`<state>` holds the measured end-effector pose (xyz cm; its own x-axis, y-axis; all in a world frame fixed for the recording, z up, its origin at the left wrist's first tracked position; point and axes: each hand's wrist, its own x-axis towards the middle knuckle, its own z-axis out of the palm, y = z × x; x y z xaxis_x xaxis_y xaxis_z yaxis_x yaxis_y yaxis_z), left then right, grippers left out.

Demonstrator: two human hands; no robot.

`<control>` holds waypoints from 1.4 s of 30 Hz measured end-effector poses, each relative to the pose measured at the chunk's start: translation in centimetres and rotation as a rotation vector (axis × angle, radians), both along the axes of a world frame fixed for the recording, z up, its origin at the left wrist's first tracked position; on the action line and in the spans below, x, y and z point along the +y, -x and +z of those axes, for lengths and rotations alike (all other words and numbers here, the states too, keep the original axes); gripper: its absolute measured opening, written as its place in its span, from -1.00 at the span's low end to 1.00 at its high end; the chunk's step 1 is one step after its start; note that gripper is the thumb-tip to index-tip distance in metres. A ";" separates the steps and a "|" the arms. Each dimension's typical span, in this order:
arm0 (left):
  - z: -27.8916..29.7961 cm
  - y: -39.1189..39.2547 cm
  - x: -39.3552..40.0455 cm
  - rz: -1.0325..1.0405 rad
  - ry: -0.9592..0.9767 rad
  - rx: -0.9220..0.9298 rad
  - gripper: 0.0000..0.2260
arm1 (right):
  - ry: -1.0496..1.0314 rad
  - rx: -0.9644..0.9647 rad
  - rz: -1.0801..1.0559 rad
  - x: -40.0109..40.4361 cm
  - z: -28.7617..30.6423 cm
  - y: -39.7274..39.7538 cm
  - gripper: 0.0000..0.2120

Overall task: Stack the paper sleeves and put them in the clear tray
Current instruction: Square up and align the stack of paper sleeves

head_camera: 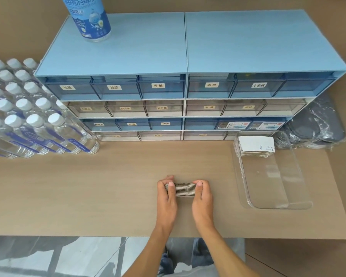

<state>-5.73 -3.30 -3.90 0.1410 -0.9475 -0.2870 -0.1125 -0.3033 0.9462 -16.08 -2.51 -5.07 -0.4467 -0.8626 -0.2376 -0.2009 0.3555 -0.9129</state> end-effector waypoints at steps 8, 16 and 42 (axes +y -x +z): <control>-0.1 0.4 0.2 -0.030 0.101 -0.067 -0.82 | 0.027 0.054 -0.012 -0.5 -0.3 0.2 -0.78; -0.6 -0.3 0.0 -0.129 0.077 -0.054 -0.89 | 0.022 0.053 -0.008 -0.6 -0.2 0.2 -0.81; 0.2 -1.5 -0.4 -0.308 0.016 -0.209 -0.66 | -0.165 0.058 0.525 0.0 1.0 5.0 -0.54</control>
